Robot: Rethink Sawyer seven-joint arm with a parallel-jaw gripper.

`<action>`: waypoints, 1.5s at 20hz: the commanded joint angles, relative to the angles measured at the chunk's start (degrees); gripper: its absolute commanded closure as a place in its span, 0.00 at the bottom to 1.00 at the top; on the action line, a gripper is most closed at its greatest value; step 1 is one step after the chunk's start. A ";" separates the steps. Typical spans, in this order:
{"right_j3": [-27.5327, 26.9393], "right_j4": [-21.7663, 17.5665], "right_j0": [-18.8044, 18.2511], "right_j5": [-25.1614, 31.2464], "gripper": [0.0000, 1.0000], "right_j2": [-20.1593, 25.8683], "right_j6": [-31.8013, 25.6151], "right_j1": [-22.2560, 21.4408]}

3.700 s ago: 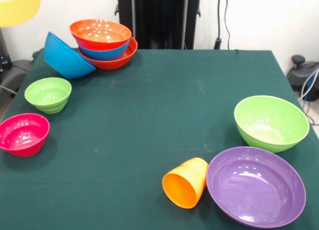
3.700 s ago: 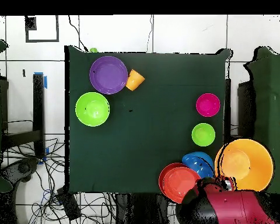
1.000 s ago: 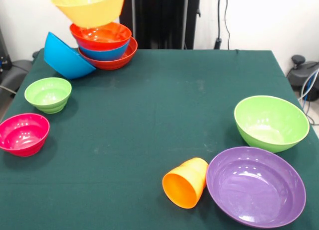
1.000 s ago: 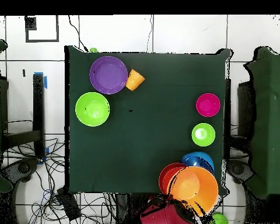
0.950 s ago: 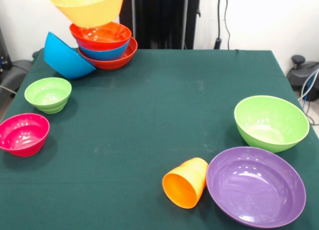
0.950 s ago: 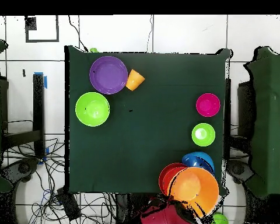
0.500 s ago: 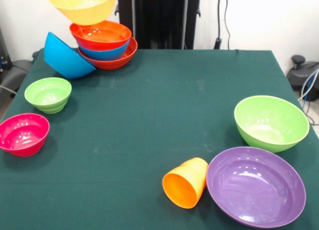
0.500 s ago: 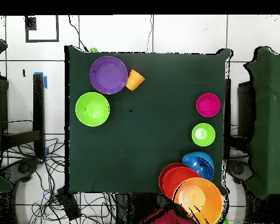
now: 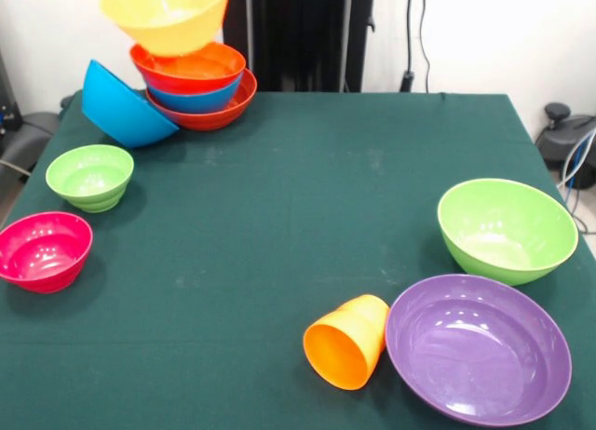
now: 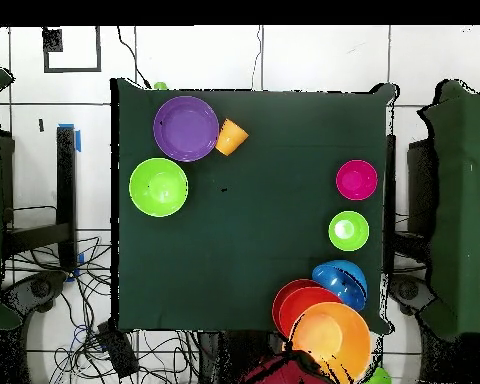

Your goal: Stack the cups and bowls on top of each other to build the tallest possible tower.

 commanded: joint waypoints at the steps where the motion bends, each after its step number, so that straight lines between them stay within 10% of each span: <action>1: -3.29 4.63 -0.66 -0.63 0.00 2.75 4.20 -0.75; 22: -2.73 7.23 -1.34 2.02 0.00 2.65 1.07 -3.10; 30: -7.98 24.98 -11.22 28.06 0.00 10.13 -31.31 -22.22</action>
